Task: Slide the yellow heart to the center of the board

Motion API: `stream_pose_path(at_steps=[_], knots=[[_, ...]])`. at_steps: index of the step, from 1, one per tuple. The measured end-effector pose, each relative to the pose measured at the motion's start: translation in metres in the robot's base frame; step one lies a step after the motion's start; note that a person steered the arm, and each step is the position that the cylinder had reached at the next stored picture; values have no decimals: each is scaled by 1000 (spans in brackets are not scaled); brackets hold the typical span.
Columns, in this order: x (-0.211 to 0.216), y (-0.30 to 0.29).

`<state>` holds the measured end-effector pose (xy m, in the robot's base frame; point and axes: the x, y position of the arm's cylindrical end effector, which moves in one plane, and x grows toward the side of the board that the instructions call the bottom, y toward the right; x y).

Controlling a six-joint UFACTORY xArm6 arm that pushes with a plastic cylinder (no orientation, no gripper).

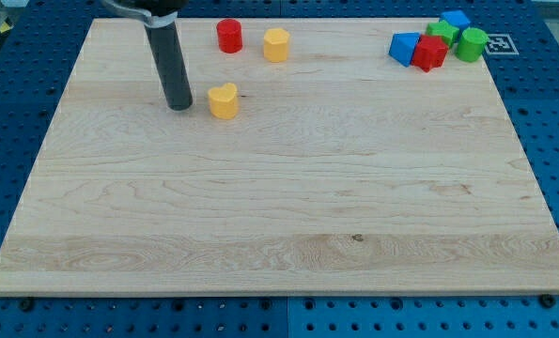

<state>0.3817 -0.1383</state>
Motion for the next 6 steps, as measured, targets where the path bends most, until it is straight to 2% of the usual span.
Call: stream_pose_path(at_steps=[3,5,6], knots=[[-5,14],[-5,86],[-5,98]])
